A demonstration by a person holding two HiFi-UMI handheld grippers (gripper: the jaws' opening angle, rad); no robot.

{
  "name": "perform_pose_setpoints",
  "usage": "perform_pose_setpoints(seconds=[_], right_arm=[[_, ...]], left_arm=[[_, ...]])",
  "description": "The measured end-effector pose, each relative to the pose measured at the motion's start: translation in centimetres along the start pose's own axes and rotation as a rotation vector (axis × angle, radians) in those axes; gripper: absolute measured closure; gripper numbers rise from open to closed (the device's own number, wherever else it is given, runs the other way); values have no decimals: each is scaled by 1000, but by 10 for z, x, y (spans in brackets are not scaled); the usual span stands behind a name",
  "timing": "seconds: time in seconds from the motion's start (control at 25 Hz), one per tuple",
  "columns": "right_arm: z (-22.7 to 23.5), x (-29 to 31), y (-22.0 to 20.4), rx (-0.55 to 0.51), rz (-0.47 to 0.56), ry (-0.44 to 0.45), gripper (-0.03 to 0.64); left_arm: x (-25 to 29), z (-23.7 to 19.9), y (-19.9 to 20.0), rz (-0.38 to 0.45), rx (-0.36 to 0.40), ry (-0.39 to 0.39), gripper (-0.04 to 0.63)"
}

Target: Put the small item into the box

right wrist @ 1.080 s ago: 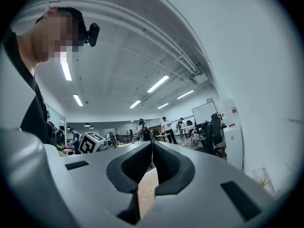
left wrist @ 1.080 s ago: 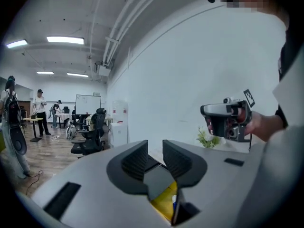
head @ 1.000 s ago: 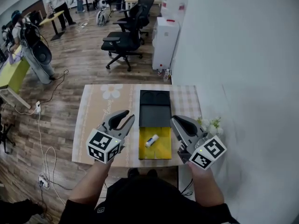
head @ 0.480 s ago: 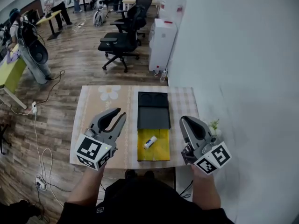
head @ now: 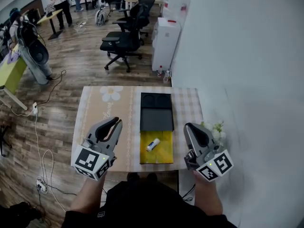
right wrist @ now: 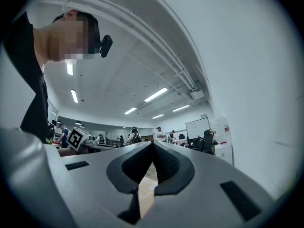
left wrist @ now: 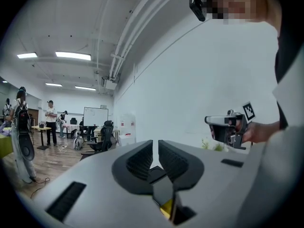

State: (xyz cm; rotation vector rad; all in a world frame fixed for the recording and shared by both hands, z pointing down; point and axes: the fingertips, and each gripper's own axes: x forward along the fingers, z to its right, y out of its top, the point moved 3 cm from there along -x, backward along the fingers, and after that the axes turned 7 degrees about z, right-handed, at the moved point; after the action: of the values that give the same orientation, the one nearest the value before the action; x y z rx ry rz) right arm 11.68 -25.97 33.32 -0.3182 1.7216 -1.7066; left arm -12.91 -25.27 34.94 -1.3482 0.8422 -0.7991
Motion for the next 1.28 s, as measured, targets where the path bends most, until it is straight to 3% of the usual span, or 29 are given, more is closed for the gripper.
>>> perform_pose_setpoints(seconds=[0.28,0.48,1.28], right_arm=[[-2,3,7,-25,10,6,581],[2,7,10,-31,-1,0,581],[-2,20,5,-31,-11,27,581]], left_arm=[[1,-1,1,-6,-6,11,566],[8,-12,-4,-14,-51,9,568],[6,-20,2,7,-21,34,569]])
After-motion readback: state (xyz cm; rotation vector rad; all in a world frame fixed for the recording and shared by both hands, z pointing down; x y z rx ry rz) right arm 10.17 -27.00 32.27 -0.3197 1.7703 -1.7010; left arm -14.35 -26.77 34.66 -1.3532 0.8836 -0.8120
